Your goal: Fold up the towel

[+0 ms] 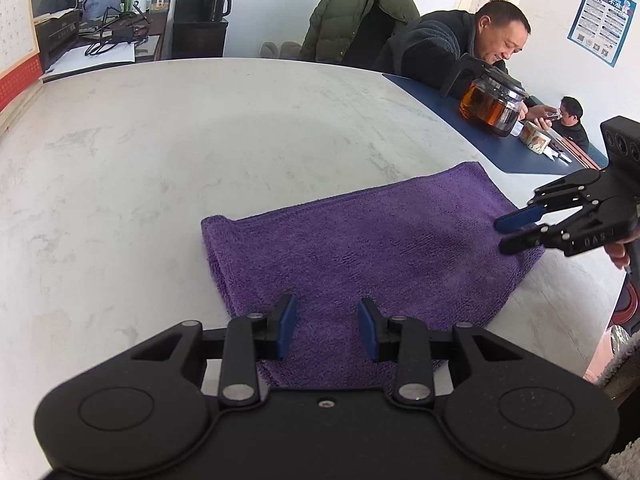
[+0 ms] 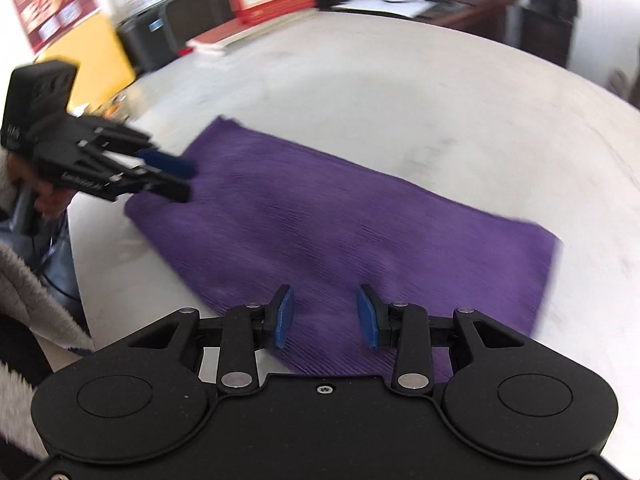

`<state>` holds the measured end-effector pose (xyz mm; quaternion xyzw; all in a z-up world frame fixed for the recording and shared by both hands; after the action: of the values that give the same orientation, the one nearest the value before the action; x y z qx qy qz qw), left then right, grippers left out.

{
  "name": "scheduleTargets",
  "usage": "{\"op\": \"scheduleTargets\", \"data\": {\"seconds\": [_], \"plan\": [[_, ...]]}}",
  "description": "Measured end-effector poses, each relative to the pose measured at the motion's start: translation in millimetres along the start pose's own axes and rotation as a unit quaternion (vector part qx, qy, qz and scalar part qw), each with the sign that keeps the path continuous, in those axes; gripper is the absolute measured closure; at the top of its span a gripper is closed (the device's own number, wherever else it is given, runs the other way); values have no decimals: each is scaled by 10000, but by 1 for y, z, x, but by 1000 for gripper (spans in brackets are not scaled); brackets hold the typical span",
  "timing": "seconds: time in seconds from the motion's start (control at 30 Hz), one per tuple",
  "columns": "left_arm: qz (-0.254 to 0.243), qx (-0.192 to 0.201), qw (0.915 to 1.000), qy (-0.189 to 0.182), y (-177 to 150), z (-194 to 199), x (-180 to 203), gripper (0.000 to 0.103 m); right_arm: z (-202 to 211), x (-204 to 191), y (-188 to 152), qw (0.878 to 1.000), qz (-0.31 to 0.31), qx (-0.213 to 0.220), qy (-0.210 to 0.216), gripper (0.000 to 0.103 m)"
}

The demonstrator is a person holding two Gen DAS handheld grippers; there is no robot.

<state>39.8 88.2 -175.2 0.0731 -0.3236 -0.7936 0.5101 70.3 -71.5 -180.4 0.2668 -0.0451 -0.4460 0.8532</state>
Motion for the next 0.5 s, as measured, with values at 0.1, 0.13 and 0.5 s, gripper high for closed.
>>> {"op": "scheduleTargets", "data": {"seconds": [0.1, 0.13, 0.5], "plan": [[-28, -59, 10000, 23, 2, 1, 0, 71, 10, 27, -10, 9986, -240, -83, -458, 68], [-45, -77, 9999, 62, 3, 2, 0, 71, 13, 34, -11, 9975, -311, -110, -625, 68], [-311, -48, 9995, 59, 45, -33, 12, 71, -32, -55, 65, 9964, 580, 615, -33, 68]]}}
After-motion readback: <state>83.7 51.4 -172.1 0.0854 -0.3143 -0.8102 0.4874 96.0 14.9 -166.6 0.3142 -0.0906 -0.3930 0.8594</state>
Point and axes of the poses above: each gripper's, at about its wrist camera, not at the fingertips, and z roughly against the way its jaws point, x to its right, y to its top, the point moved 10 cm from there along -z, roughly the way its jaws point, and after that the axes turned 6 degrees about -x, right-handed, at the moved point
